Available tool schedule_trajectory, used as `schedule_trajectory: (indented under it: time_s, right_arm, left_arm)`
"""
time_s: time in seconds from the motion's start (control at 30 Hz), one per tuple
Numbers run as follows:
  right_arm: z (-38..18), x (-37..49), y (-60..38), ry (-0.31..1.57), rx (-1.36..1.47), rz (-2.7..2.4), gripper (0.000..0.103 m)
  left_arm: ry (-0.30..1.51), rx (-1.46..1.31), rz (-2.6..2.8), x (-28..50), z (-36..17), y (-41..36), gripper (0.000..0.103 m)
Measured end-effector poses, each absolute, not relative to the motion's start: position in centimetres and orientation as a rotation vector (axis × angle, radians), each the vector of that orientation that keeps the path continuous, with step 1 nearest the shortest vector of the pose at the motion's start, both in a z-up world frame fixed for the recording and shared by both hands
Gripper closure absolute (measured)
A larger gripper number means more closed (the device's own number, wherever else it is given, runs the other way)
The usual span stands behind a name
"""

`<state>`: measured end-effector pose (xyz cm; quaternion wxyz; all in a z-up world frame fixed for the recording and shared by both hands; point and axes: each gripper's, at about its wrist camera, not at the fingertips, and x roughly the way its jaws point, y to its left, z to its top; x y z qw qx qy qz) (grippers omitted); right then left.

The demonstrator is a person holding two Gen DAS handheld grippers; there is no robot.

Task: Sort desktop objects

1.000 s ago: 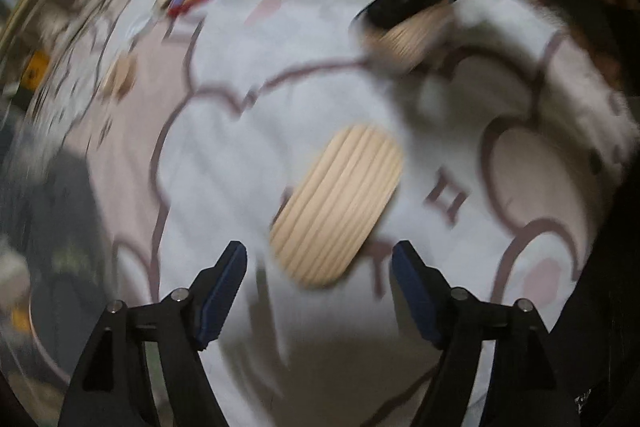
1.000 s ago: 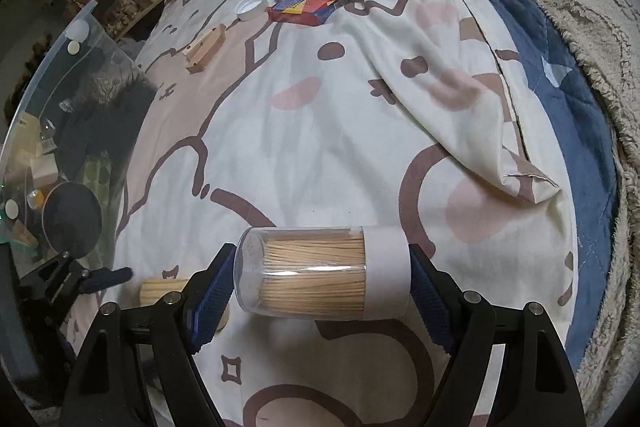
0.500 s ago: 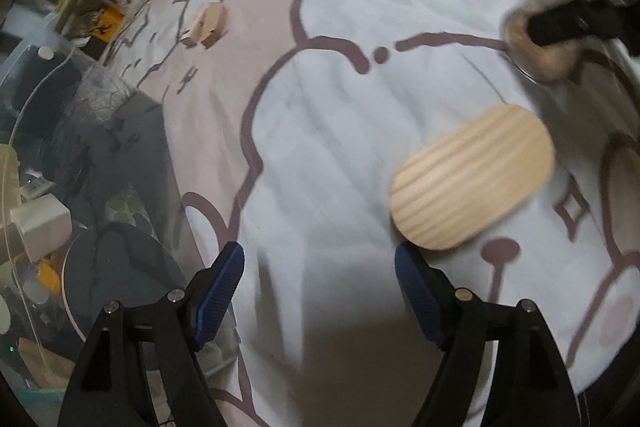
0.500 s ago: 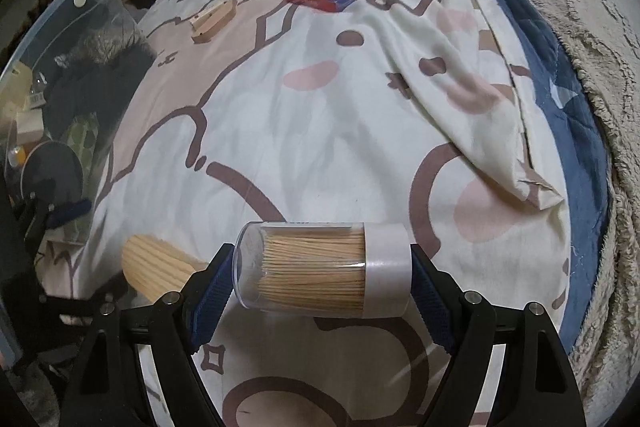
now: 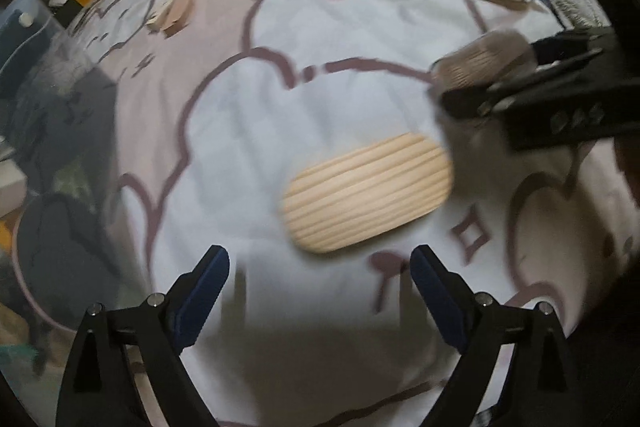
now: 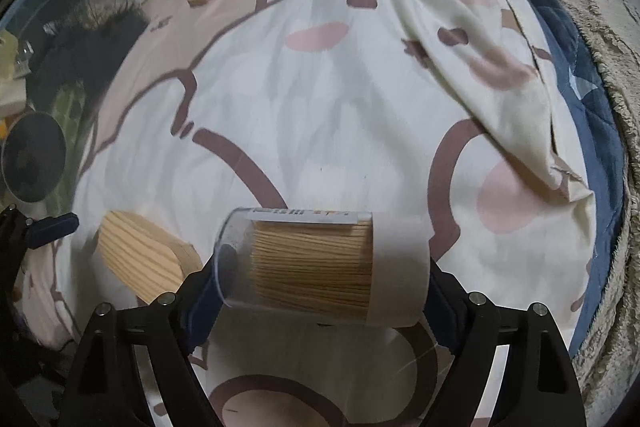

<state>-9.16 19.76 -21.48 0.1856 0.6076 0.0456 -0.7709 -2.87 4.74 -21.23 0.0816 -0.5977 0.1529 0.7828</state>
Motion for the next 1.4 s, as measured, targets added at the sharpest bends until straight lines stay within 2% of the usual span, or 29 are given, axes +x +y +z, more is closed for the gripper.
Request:
schedule_trajectory:
  time_s: [0.1,0.13,0.4,0.53,0.73,0.97,1.23,1.3,1.37,1.4]
  right_arm:
    - [-21.6,-9.1,19.8,0.125,1.712,-2.172,0.017]
    - [-21.7,-9.1,19.9,0.116,1.71,-2.172,0.017]
    - [-22.2,-9.1,20.4,0.065,1.706,-2.157,0.007]
    - [-22.6,-8.8,20.3,0.052,1.667,-2.137,0.0]
    - [-23.1,-8.1,19.9,0.106,1.643,-2.164,0.0]
    - [-23.7,-6.6,18.9,0.293,1.589,-2.198,0.0]
    - [-22.7,-7.1,20.8,0.091,1.654,-2.242,0.0]
    - [-22.5,-6.9,20.9,0.075,1.651,-2.26,0.003]
    - [-22.4,-6.9,20.9,0.058,1.649,-2.273,0.014]
    - [-22.3,-6.7,21.0,0.047,1.642,-2.276,0.016]
  left_arm:
    - [0.35,-1.796,2.342,-3.5,-22.0,5.9,0.011]
    - [0.312,-1.807,2.355,-3.7,-22.4,6.1,0.007]
    - [-0.046,-1.827,2.534,-4.8,-24.1,5.0,0.0]
    - [-0.03,-1.786,2.611,-4.6,-24.5,5.5,0.0]
    - [-0.008,-1.745,2.657,-4.6,-24.8,5.8,0.0]
    - [0.016,-1.739,2.641,-4.1,-25.0,5.8,0.0]
    - [-0.123,-1.739,2.623,-3.5,-24.2,4.9,0.0]
    - [-0.175,-1.741,2.613,-3.5,-24.0,4.6,0.0]
    - [-0.224,-1.741,2.602,-3.6,-23.9,4.3,0.0]
    - [-0.246,-1.739,2.598,-3.5,-23.8,4.2,0.0]
